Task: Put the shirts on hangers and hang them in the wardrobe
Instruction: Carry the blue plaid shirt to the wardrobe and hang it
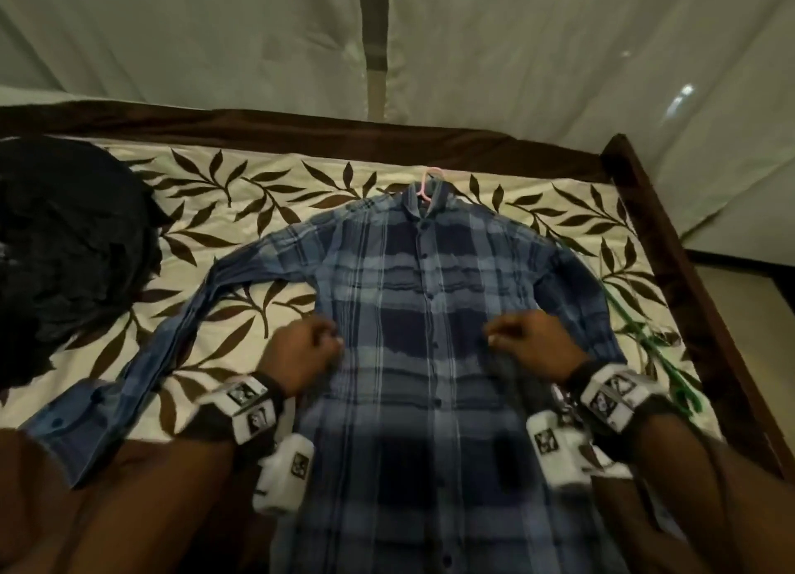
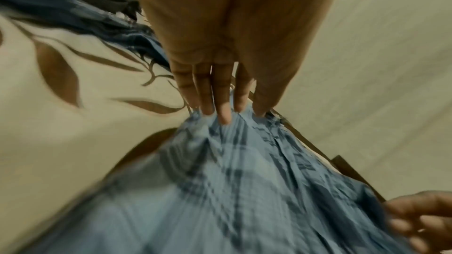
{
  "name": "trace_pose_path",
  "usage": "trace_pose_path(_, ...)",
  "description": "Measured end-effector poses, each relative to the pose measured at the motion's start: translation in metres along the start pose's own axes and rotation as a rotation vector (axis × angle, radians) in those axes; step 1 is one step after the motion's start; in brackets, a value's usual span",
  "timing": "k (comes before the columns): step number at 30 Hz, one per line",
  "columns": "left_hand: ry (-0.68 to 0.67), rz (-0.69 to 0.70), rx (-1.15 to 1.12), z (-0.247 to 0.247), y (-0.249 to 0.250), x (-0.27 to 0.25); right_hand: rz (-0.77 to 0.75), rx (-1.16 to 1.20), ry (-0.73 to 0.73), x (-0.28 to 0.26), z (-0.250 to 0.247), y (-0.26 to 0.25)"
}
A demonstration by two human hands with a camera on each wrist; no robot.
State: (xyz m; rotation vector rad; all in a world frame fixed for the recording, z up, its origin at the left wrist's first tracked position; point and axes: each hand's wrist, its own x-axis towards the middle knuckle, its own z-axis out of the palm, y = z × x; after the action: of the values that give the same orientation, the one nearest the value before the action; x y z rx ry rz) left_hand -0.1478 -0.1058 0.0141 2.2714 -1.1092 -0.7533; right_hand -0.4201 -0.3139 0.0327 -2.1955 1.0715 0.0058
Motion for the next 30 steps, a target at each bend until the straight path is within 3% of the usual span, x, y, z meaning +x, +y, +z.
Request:
trace_pose_path(4, 0.288, 0.025, 0.127, -0.035, -0.032, 0.085, 0.002, -0.029, 0.067, 0.113, -0.026, -0.015)
trace_pose_path(8, 0.38, 0.01, 0.2, -0.052, -0.044, 0.14, -0.031, -0.103, 0.163, 0.205, -0.042, -0.037)
trace_pose_path(12, 0.297, -0.022, 0.339, -0.052, -0.048, 0.18, -0.005, -0.131, 0.211, 0.28, -0.047, -0.042)
trace_pose_path(17, 0.194, -0.121, 0.524, -0.038, -0.051, 0.204, 0.099, -0.142, 0.137, 0.344, -0.04, -0.031)
trace_pose_path(21, 0.184, -0.174, 0.482, -0.039, -0.05, 0.211, 0.123, -0.087, 0.09, 0.378, -0.035, -0.03)
trace_pose_path(26, 0.129, -0.071, 0.364, -0.047, -0.047, 0.213, 0.148, -0.017, 0.161, 0.396, -0.028, -0.025)
trace_pose_path(30, 0.181, -0.044, 0.291, -0.057, -0.045, 0.206, 0.148, 0.012, 0.165, 0.396, -0.031, -0.027)
